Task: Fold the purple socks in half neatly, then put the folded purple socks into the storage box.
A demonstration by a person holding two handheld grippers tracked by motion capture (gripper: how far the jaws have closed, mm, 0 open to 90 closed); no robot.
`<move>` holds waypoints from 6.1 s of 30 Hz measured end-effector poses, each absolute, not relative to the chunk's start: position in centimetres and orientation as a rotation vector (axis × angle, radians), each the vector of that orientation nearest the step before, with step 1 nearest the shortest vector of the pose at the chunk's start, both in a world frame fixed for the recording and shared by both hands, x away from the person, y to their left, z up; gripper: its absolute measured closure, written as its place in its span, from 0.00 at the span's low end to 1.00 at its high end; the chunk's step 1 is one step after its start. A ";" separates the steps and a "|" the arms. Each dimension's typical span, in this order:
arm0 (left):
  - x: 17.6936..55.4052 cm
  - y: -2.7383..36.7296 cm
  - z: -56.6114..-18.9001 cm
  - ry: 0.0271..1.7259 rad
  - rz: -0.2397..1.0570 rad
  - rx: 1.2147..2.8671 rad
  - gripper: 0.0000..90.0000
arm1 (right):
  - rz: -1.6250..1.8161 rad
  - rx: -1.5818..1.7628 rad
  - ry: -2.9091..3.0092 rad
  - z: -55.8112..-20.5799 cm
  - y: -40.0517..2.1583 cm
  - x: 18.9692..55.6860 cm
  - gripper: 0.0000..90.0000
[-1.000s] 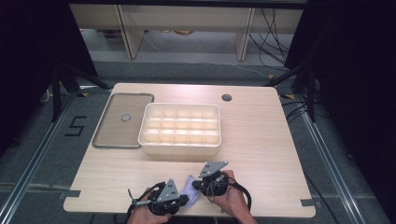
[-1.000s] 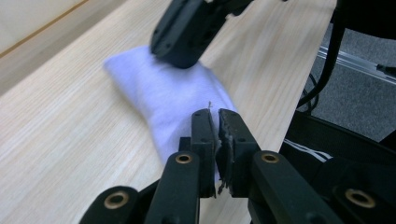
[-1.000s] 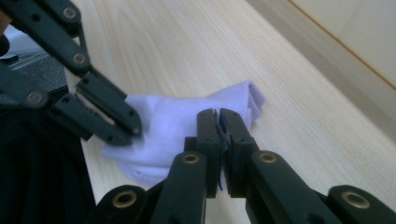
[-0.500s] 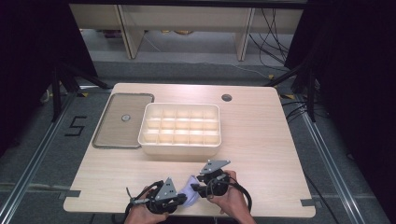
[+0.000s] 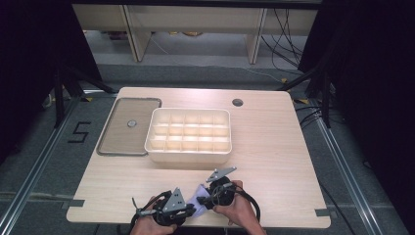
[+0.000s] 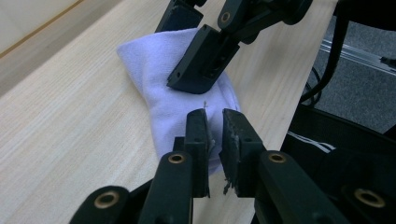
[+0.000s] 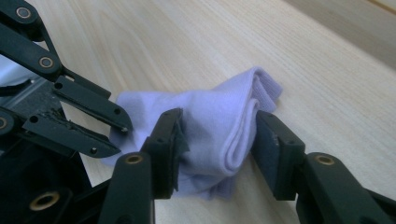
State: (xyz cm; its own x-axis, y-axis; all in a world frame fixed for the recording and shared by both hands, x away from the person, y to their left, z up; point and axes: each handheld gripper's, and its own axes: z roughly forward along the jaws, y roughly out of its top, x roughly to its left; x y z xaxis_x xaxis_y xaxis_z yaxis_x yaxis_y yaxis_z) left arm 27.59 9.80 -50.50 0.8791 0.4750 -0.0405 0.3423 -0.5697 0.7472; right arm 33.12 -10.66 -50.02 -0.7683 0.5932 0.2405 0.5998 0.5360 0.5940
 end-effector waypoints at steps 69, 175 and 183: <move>28.7 20.1 -50.8 0.966 0.265 2.119 0.25 | -1.229 -0.867 -3.007 -44.4 -10.2 33.5 0.82; 28.8 20.1 -50.6 0.959 0.242 2.129 0.25 | -0.636 -1.069 -3.286 -42.3 -10.9 46.7 0.81; 28.8 20.1 -50.6 0.966 0.235 2.130 0.25 | -0.608 -1.075 -3.211 -43.4 -10.9 47.2 0.82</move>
State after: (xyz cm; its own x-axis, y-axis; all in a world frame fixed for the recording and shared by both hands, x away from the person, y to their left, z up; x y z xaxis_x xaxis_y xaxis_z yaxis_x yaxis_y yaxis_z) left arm 28.85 20.09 -50.64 0.6955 0.7052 -0.1380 0.5629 -0.4153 0.7147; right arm 47.21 -10.93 -43.36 -0.7646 0.6226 -0.1666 0.5185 0.7477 0.4148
